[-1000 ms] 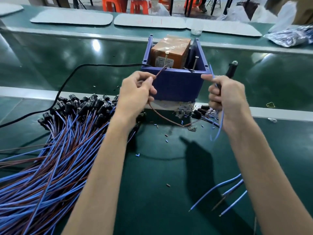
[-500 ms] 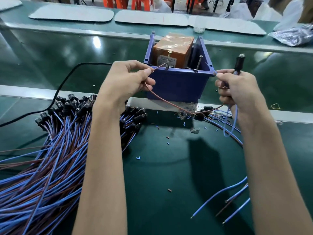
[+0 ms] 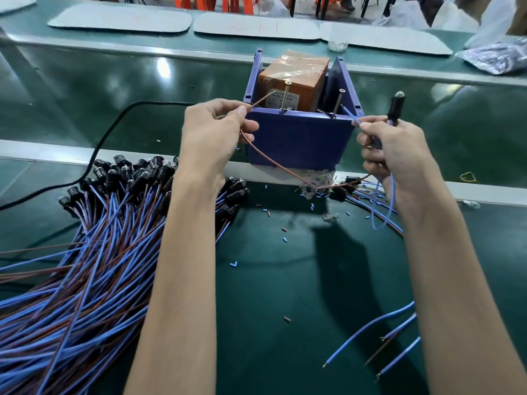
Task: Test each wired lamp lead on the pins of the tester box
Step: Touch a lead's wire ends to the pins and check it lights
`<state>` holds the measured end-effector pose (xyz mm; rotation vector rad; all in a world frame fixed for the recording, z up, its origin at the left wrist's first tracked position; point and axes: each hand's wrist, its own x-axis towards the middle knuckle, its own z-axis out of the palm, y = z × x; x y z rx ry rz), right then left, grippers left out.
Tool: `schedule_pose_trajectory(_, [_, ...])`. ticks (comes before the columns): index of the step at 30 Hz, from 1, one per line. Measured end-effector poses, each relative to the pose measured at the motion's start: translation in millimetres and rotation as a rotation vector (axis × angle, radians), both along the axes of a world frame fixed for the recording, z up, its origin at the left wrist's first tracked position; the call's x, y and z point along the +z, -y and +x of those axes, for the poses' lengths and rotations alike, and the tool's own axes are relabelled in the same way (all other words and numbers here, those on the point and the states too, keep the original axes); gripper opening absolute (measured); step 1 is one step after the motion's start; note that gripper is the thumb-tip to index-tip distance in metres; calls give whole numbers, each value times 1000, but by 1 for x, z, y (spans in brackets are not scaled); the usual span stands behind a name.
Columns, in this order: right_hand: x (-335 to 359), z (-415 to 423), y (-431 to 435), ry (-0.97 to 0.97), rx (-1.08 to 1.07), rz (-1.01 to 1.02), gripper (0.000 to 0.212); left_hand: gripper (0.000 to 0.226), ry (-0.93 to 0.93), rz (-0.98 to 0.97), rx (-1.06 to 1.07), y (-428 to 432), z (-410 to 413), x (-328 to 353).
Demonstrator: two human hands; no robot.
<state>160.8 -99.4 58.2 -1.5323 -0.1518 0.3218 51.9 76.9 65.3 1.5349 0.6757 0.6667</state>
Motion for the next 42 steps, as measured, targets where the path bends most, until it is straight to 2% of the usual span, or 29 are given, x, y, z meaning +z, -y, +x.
schedule_pose_trajectory(23, [-1, -4, -5, 22, 50, 38, 25, 23, -75, 55, -148, 2, -1, 0])
schedule_pose_trajectory(30, [-4, -2, -7, 11, -4, 34, 19, 23, -96, 89, -155, 0, -2, -1])
schedule_pose_trajectory(42, [-5, -3, -10, 24, 3, 30, 22, 23, -85, 88, -165, 0, -3, 0])
